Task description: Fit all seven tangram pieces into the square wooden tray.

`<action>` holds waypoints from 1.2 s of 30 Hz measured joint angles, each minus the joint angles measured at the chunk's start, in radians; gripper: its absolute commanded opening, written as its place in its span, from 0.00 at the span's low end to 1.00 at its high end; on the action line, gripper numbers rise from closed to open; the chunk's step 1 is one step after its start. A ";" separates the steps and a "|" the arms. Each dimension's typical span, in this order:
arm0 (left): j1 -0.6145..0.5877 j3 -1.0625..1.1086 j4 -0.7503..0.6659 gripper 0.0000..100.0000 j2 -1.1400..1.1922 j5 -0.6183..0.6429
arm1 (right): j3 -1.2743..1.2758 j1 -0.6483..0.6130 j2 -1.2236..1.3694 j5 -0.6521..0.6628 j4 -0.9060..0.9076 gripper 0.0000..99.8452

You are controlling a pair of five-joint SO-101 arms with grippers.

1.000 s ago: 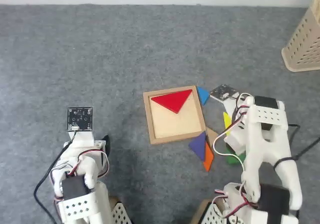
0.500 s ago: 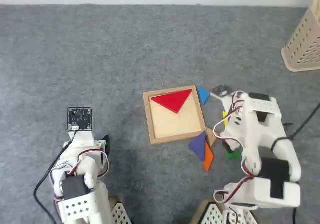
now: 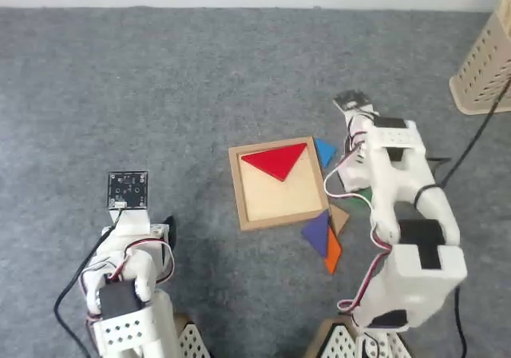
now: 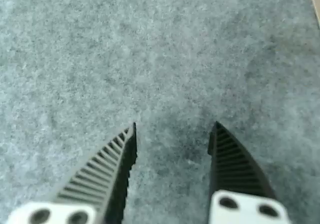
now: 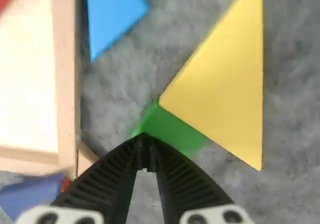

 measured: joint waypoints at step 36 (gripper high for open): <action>0.000 0.000 0.000 0.23 0.000 0.000 | -0.278 0.017 0.176 0.153 0.057 0.26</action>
